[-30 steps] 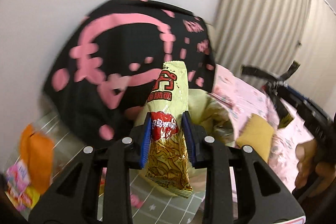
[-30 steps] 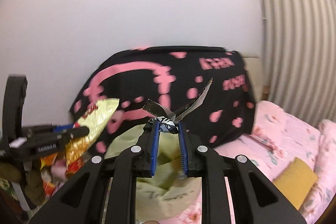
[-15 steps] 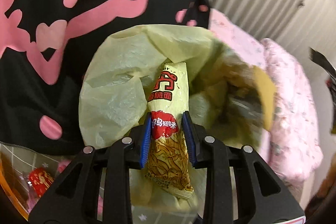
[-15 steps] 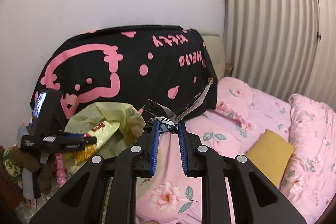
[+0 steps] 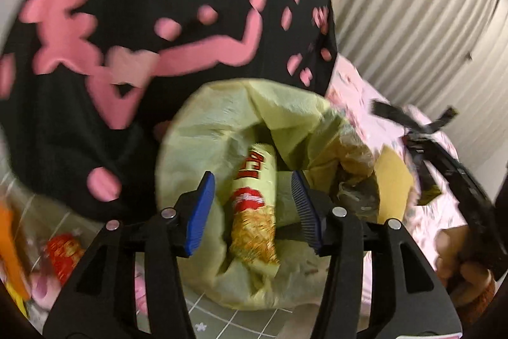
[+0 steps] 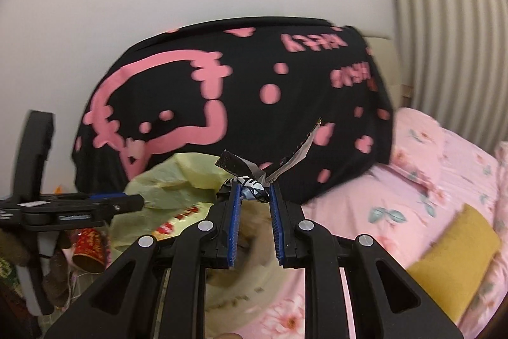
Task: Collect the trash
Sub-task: 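Carry the packet and scissors over the yellow plastic bag and open both tools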
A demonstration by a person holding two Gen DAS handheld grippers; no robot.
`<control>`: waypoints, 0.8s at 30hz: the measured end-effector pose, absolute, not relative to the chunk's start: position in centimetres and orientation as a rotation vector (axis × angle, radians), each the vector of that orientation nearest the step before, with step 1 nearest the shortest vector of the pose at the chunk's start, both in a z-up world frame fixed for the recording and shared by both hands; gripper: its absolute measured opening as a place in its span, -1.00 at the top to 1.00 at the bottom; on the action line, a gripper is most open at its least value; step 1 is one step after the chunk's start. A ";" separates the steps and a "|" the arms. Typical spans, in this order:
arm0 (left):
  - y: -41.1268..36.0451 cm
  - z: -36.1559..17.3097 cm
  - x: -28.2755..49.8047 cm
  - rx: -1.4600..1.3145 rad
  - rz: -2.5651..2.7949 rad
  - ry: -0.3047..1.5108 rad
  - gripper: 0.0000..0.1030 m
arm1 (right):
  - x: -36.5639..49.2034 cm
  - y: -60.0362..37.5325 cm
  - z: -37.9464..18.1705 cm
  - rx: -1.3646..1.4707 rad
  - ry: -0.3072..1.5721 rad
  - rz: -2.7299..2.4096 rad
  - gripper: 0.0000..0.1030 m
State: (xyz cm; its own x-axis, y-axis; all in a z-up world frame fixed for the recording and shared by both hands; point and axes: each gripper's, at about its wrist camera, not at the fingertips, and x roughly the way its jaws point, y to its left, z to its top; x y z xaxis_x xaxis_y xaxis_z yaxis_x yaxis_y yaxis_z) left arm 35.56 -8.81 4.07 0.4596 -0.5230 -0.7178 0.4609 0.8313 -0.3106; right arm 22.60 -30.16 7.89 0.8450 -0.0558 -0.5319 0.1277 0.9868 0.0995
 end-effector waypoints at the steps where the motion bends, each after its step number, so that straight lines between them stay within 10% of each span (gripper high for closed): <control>1: -8.0 4.4 35.2 -0.083 -0.574 0.895 0.07 | 23.2 -29.8 7.8 0.130 0.560 -0.073 0.64; 16: 2.7 2.0 30.6 -0.152 -0.255 0.834 0.07 | 29.4 -23.4 1.9 0.049 0.766 0.101 0.60; 24: 5.0 1.1 29.1 -0.203 -0.212 0.830 0.00 | 27.9 -22.0 2.0 -0.029 0.747 0.086 0.26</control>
